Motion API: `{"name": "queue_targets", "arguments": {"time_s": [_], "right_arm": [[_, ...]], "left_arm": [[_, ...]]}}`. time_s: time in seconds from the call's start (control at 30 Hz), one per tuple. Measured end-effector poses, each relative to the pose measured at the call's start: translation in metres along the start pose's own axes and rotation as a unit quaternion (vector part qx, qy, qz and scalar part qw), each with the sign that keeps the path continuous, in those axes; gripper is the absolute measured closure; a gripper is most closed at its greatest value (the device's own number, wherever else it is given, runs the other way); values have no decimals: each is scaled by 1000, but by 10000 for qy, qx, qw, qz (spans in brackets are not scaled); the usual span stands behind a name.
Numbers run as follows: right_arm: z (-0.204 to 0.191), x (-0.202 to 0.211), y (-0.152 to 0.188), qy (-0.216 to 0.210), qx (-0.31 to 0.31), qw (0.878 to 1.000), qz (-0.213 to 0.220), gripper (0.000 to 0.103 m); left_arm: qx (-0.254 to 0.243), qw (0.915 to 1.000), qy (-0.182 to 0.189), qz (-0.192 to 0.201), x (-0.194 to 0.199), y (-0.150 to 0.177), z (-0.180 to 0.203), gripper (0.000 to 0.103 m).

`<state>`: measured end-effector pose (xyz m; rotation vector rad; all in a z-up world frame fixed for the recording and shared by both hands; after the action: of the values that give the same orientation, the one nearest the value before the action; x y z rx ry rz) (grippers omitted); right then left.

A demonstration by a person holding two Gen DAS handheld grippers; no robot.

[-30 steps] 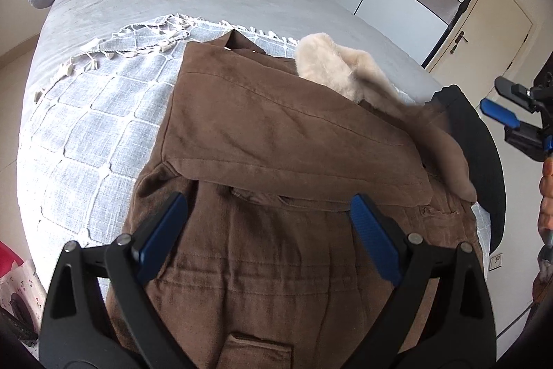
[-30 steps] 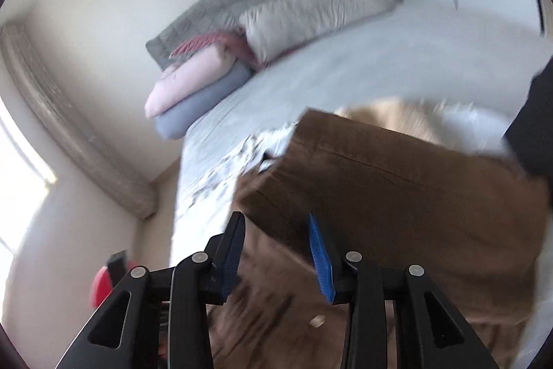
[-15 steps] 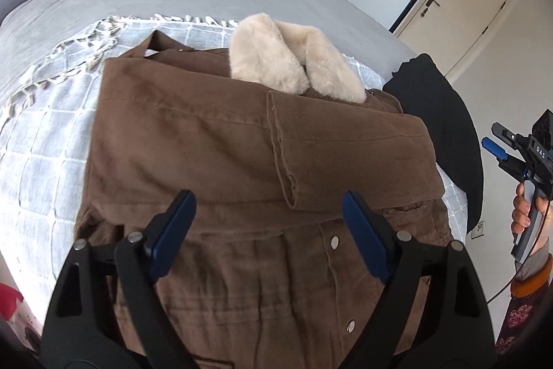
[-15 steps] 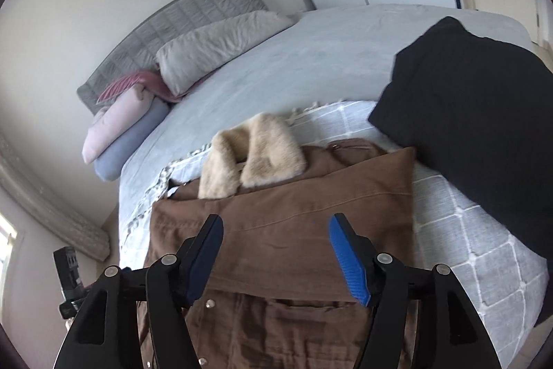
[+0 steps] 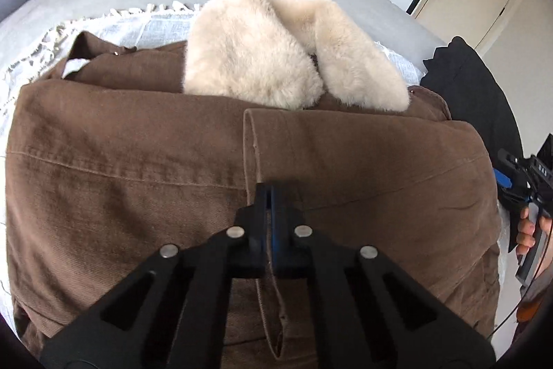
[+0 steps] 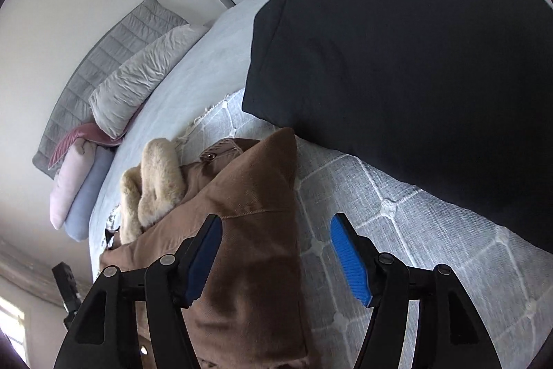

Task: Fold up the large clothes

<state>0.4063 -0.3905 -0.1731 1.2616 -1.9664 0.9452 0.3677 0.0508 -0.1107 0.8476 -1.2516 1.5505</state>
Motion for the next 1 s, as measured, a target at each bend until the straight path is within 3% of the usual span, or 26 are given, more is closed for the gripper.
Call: {"name": "queue_targets", "arguments": {"time_s": [0.07, 0.17, 0.23, 0.3, 0.37, 0.4, 0.47, 0.5, 0.53, 0.57, 0.6, 0.67, 0.8, 0.83, 0.9, 1.0], "right_arm": [[3, -13, -13, -332, -215, 9992, 0, 41], [4, -32, -33, -510, -377, 9979, 152, 49], [0, -45, -42, -458, -321, 9984, 99, 58], [-6, -54, -48, -269, -219, 9994, 56, 79], [-25, -51, -52, 179, 253, 9994, 169, 91], [-36, -47, -53, 335, 500, 9979, 252, 92], [-55, -29, -56, 524, 1017, 9910, 701, 92], [-55, -25, -59, 902, 1111, 9859, 863, 92], [-46, -27, -66, 1553, 903, 9801, 846, 92], [-37, -24, -69, 1872, 656, 9764, 850, 88], [-32, -19, -70, 1861, 527, 9772, 879, 88], [-29, -8, -65, 1347, 449, 9864, 823, 85], [-44, 5, -32, 1286, 1146, 9837, 525, 59], [-46, 7, -23, 1249, 1260, 9830, 477, 58], [-48, 9, -3, 1170, 1463, 9819, 294, 57], [-54, 12, 22, 1183, 1717, 9779, 127, 57]], "left_arm": [[-91, 9990, -74, 426, 20, 4, 4, 103], [17, 9922, -522, 1131, 52, 12, -4, 103], [98, 9910, -776, 1085, 51, 11, -16, 103], [73, 9939, -656, 889, 44, 8, -22, 103], [-17, 9956, -477, 803, 39, 3, -20, 102], [-107, 9961, -357, 796, 38, 2, -17, 96], [-317, 9967, -152, 728, 32, -1, -6, 69], [-370, 9970, -121, 671, 29, 0, -3, 48], [-388, 9974, -135, 592, 22, -1, 3, 43], [-397, 9980, -109, 477, 14, -3, 5, 43], [-398, 9987, -44, 306, 4, -6, 6, 43], [-271, 9996, 56, 33, -13, -14, 2, 43], [-38, 9990, 432, -50, -27, -25, -5, 45], [-59, 9986, 515, -70, -29, -26, -2, 64], [-137, 9986, 489, -128, -31, -24, 5, 91], [-170, 9995, 88, 259, -17, -18, 12, 94]]}}
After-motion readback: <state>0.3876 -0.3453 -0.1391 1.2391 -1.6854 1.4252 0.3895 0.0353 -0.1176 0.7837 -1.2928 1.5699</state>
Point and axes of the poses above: each gripper's, at about its wrist camera, not at the fingertips, and x roughly against the way its jaws point, z to its right, y to its underside, the point moved 4 cm from there along -x, roughly the way its jaws point, and after that the axes turned 15 degrees about -z, right-handed, at the moved point
